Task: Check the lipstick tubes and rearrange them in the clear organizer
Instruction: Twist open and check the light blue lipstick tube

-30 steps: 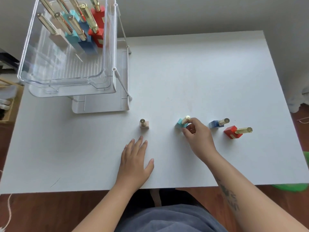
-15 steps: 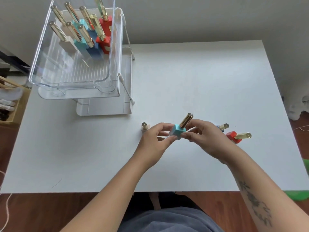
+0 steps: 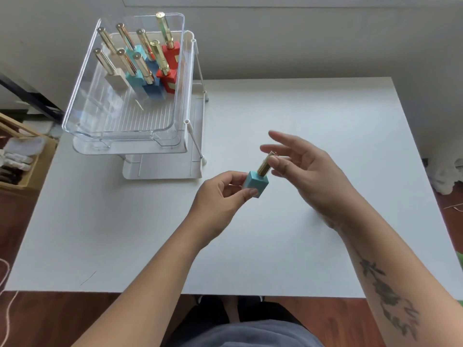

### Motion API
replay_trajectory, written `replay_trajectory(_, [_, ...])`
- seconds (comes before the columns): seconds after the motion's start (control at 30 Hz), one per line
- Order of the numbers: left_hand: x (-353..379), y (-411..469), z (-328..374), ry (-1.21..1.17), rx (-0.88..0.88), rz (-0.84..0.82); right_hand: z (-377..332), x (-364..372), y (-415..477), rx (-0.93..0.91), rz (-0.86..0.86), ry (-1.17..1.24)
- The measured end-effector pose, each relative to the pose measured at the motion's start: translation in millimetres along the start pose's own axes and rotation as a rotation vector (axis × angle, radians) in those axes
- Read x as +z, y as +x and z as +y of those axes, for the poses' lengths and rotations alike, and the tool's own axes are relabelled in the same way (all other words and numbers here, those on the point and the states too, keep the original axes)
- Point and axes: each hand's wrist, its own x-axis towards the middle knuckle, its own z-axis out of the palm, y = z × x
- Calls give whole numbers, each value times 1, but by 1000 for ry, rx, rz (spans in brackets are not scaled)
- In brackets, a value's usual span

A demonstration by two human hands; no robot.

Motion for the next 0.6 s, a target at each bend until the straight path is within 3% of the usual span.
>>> replay_trajectory(0.37, [-21,2,29,-40,109,51,-36,26,20,-114,165,-81])
replay_trajectory(0.6, [-24,0,32,-14,95,80,-43,25,17,-118,49,-116])
